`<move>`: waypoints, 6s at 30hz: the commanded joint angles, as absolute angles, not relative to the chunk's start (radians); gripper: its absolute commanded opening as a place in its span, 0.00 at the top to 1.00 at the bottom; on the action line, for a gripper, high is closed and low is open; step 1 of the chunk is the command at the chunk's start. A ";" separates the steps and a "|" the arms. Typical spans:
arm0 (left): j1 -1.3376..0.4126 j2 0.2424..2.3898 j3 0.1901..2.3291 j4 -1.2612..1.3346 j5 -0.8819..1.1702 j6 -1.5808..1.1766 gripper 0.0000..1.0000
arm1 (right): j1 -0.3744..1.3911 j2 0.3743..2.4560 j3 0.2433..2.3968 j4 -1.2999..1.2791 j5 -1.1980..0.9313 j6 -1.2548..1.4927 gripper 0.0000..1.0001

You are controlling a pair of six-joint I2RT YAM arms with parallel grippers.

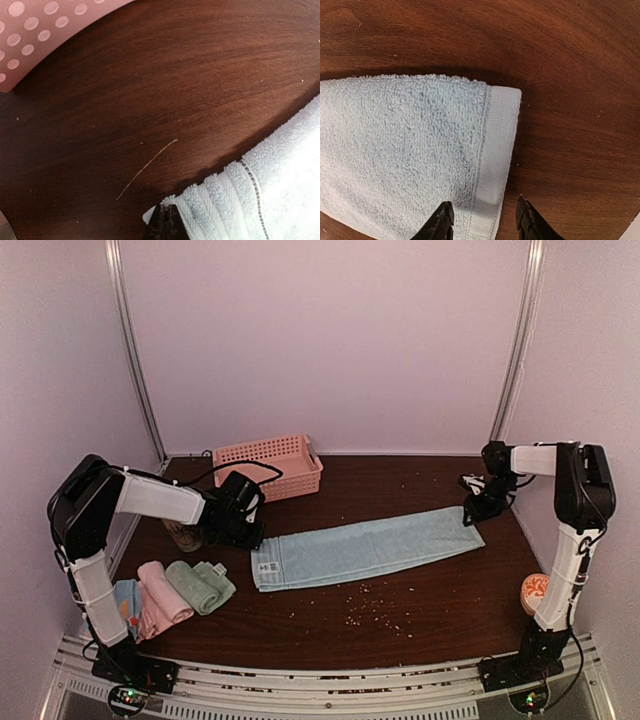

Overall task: Roll the towels
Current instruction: Pick up the towel from the center of the board, then fold the towel at the center of the board.

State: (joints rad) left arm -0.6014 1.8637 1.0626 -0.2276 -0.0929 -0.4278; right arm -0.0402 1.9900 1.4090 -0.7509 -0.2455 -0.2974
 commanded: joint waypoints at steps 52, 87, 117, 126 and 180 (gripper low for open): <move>-0.626 1.739 1.011 -0.278 -0.025 -0.377 1.00 | -0.053 2.007 1.712 -1.113 -0.610 -0.305 1.00; -0.686 1.790 0.921 -0.107 0.229 -0.499 1.00 | 0.463 2.107 1.720 -0.789 -0.811 0.086 1.00; -0.686 1.819 0.810 0.084 0.305 -0.605 1.00 | 0.688 2.229 1.801 -0.650 -0.857 0.361 1.00; -0.687 1.826 0.798 0.098 0.305 -0.605 1.00 | 0.727 2.260 1.820 -0.626 -0.833 0.416 1.00; -0.686 1.738 0.765 0.040 0.247 -0.585 1.00 | 0.788 2.385 1.948 -0.561 -0.862 0.402 0.84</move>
